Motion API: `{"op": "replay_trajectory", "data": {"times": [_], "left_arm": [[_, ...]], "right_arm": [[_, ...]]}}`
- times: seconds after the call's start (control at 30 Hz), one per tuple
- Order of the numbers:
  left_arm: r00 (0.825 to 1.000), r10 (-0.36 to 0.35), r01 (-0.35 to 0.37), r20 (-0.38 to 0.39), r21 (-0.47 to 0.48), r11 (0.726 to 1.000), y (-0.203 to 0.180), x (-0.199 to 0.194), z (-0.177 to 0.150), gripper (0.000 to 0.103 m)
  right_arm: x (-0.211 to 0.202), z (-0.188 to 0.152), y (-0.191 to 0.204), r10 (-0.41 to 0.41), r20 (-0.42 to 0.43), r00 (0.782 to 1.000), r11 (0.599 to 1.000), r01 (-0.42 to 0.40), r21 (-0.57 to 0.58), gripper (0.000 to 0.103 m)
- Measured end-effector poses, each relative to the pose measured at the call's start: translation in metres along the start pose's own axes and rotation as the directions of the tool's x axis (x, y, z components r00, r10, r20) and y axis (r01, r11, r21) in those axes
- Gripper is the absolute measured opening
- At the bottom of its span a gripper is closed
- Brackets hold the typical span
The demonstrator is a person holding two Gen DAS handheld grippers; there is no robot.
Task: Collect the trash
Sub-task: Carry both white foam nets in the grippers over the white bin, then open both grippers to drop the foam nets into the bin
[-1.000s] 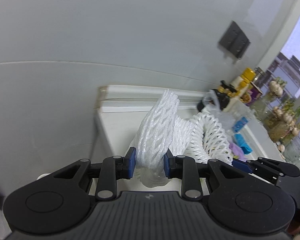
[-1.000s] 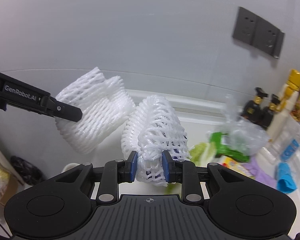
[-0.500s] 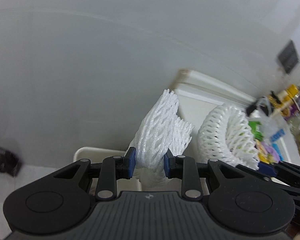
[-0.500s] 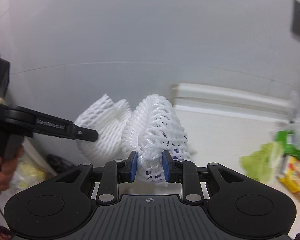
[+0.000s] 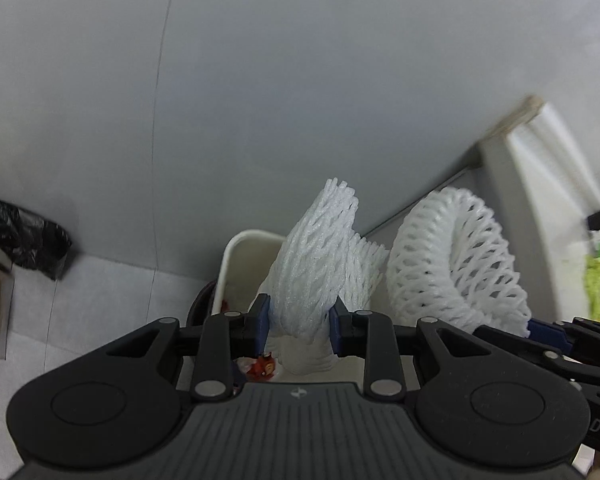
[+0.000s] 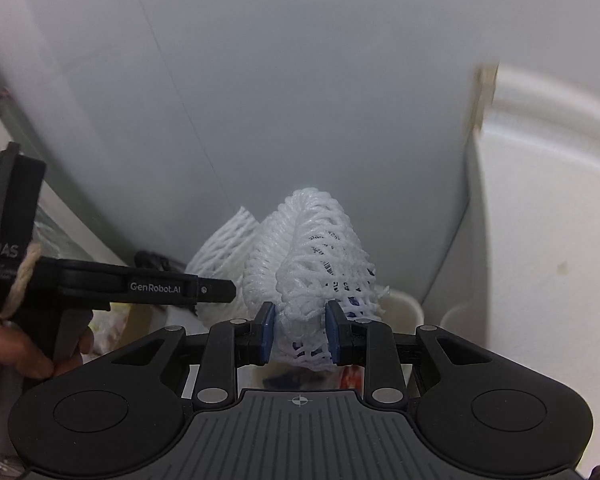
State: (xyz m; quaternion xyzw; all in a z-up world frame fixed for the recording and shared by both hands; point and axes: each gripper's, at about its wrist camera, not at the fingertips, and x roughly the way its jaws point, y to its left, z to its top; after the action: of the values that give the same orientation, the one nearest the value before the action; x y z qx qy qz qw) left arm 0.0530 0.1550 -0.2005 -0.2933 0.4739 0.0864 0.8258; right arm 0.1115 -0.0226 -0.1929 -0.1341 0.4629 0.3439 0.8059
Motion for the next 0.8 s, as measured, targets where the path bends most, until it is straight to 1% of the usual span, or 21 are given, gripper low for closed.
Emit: {"op": "replay_trajectory", "data": {"times": [0.17,0.27,0.33,0.43,0.57,0.63,0.67,0.7,0.73,0.8], "left_arm": [[0.998,0.018,-0.018,-0.059,-0.003,1.0,0.006,0.037,-0.003,0.029],[0.995,0.036,-0.035,-0.093,0.014,0.999,0.006,0.056,-0.003,0.029],[0.993,0.049,-0.046,-0.107,0.031,0.998,0.014,0.06,-0.008,0.03],[0.99,0.068,-0.061,-0.124,0.057,0.997,0.012,0.072,-0.009,0.032],[0.987,0.078,-0.068,-0.138,0.074,0.995,0.014,0.08,-0.009,0.032],[0.986,0.084,-0.072,-0.145,0.084,0.994,0.013,0.084,-0.008,0.037],[0.985,0.088,-0.075,-0.146,0.093,0.993,0.013,0.085,-0.009,0.042],[0.986,0.093,-0.079,-0.141,0.103,0.992,0.012,0.085,-0.009,0.043],[0.985,0.099,-0.083,-0.139,0.115,0.99,0.012,0.085,-0.009,0.049],[0.984,0.109,-0.091,-0.144,0.127,0.988,0.011,0.083,-0.01,0.055]], "right_arm": [[0.049,0.003,-0.013,-0.023,-0.12,0.993,0.998,0.029,0.049,0.026],[0.073,0.004,-0.019,-0.039,-0.167,0.985,0.997,0.048,0.054,0.027],[0.086,0.005,-0.023,-0.05,-0.199,0.979,0.996,0.064,0.062,0.028],[0.099,0.004,-0.025,-0.056,-0.236,0.97,0.994,0.075,0.074,0.03],[0.108,0.003,-0.016,-0.068,-0.265,0.962,0.995,0.086,0.055,0.03],[0.109,0.004,-0.017,-0.069,-0.271,0.96,0.995,0.087,0.057,0.031],[0.114,0.009,-0.016,-0.067,-0.277,0.958,0.994,0.087,0.062,0.035],[0.115,0.01,-0.015,-0.066,-0.281,0.958,0.994,0.087,0.066,0.038],[0.114,0.011,-0.014,-0.066,-0.281,0.957,0.994,0.088,0.066,0.04],[0.116,0.011,-0.013,-0.07,-0.279,0.958,0.994,0.091,0.063,0.05]]}}
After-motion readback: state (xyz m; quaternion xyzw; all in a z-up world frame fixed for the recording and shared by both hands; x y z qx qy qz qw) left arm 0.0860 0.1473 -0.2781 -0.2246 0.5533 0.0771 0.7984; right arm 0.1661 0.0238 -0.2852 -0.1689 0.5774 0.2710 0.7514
